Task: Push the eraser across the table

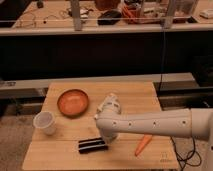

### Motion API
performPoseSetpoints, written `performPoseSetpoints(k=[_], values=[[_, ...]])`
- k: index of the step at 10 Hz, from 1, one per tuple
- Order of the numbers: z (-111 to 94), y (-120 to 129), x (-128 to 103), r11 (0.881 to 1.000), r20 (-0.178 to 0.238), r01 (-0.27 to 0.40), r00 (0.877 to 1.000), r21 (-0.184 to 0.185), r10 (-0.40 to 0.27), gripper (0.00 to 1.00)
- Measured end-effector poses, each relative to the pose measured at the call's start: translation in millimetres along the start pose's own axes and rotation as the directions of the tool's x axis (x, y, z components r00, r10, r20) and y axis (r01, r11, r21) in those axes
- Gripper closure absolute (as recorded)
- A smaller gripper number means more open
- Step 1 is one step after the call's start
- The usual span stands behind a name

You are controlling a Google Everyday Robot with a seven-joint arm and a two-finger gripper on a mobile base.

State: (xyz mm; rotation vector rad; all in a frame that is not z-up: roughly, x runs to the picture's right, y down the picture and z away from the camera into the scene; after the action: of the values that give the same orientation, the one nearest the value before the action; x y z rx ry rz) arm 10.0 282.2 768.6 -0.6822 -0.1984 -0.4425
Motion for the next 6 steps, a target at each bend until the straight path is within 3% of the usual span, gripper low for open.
performPoseSetpoints(k=[6], values=[[6.4, -7.2, -17.8, 0.999, -0.017, 0.036, 0.999, -0.011, -0.036, 0.99]])
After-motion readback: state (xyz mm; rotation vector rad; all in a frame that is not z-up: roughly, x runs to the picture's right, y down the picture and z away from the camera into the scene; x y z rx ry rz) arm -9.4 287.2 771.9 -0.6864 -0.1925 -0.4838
